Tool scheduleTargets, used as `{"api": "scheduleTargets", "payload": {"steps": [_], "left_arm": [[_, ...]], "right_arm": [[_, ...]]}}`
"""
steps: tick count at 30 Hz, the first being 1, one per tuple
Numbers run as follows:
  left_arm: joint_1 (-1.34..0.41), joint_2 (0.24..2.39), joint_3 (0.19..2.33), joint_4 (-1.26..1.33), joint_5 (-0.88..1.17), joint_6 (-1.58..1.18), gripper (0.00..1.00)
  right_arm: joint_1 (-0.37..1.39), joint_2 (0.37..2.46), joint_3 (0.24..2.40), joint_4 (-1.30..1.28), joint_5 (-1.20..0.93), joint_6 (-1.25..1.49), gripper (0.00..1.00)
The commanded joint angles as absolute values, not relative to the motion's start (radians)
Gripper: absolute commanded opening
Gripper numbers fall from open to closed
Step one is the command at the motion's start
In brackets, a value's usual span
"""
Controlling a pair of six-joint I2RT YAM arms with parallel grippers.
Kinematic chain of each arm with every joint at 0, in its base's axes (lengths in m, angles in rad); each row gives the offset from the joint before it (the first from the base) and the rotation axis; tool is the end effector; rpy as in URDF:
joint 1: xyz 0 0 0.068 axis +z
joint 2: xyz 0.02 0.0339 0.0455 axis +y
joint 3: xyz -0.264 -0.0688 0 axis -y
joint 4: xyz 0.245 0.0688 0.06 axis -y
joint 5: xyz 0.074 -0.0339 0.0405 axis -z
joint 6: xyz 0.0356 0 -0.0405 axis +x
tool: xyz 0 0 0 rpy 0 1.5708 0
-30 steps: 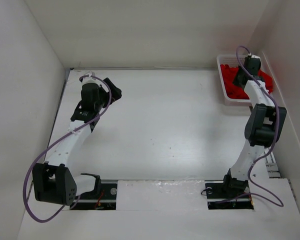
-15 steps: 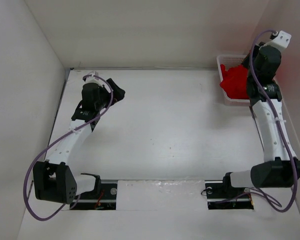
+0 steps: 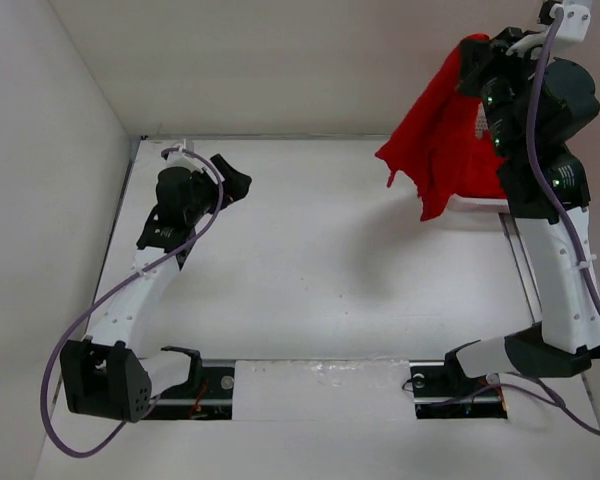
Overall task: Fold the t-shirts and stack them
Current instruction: Move the tshirt to the center of the board
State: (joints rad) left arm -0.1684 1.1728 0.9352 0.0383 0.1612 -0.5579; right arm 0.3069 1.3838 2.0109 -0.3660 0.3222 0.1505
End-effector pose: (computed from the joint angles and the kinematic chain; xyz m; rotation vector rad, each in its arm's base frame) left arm 0.2720 -0.0520 0.3359 -0.2332 1.8012 -0.6636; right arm 0.2305 0.0612 0.5931 0.1723 1.3143 0.1776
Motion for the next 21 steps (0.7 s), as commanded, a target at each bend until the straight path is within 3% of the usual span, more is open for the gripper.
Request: {"api": "scheduleTargets", "payload": {"steps": [1,12,16,21], "left_arm": [[-0.169,1.106,0.931,0.101,0.187,-0.548,1.0],[-0.169,0.991,0.985,-0.061,0.032,-0.592,1.0],[-0.169,0.919,0.994,-0.167,-0.099,-0.657,1.0],[-0.169,0.838,0.973,-0.233,-0.209,-0.748,1.0]], "right_arm": [[0.4,1.408,2.138,-0.38,0.282,0.103,0.0],[0.784,1.548,2.418,-0.322,0.347,-0.023,0.0],[0.827,1.513,2.28,-0.258,0.439,-0.032,0.0],[0.827,1.413,1.868,-0.151,0.503,0.004,0.0]]}}
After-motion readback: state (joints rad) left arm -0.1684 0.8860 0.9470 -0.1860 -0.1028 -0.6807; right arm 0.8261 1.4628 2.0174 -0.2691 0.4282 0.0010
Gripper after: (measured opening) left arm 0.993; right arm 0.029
